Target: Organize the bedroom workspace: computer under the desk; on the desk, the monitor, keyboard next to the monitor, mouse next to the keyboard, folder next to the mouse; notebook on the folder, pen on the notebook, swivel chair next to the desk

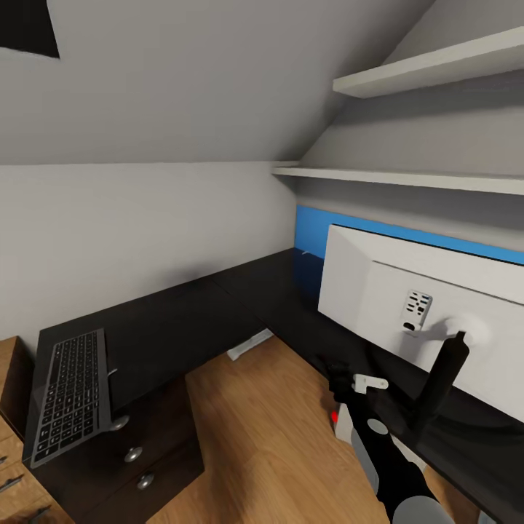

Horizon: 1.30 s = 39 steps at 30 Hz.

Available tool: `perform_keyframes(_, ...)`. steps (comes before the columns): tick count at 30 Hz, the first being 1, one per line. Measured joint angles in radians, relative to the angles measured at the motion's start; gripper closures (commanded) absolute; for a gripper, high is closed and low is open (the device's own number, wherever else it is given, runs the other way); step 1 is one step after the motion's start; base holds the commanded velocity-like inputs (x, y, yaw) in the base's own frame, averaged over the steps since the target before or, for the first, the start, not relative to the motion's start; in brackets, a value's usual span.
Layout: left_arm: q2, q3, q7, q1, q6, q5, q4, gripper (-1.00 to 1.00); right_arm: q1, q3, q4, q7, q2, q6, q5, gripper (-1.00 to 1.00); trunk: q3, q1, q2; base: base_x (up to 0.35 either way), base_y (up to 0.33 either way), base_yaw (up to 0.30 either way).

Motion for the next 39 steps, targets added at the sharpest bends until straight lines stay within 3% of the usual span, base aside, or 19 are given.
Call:
perform_keyframes(11,-0.001,0.000,-0.001,0.000,0.000,-0.001,0.000,-1.00,0.000,0.000,0.000,0.000,0.000,0.001,0.000,-1.00,-0.034,0.042,-0.077,0.000,0.000,0.000)
perform_keyframes(39,0.000,0.000,-0.003,0.000,-0.001,-0.003,0.000,-1.00,0.000,0.000,0.001,-0.003,0.002,0.003,0.000,-1.00,-0.035,0.042,-0.077,0.019,0.000,0.000)
